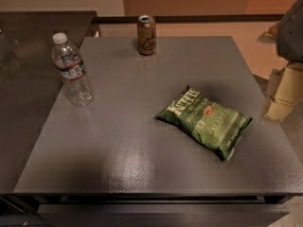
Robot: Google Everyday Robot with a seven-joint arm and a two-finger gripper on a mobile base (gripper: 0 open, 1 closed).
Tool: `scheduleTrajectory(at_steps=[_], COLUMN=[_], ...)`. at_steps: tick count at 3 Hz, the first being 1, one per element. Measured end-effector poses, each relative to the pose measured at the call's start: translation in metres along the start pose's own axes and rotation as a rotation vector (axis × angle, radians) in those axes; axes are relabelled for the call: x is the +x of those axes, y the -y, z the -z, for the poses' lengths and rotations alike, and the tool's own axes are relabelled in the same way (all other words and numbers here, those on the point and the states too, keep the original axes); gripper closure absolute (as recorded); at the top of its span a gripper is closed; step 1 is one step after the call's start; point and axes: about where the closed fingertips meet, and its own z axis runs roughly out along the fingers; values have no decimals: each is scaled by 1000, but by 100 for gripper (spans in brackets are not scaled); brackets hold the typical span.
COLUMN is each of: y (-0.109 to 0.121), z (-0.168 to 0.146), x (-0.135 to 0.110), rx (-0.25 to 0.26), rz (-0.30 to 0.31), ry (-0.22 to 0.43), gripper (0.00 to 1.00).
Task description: Move green jalapeno chip bag near orange can
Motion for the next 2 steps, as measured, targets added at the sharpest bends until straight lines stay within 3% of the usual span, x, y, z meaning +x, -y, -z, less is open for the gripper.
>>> scheduleTrajectory(at_steps=[2], y=[-8], z=[-10], x=[-1], rx=[0], rz=[-4], ry=[30], gripper=[0])
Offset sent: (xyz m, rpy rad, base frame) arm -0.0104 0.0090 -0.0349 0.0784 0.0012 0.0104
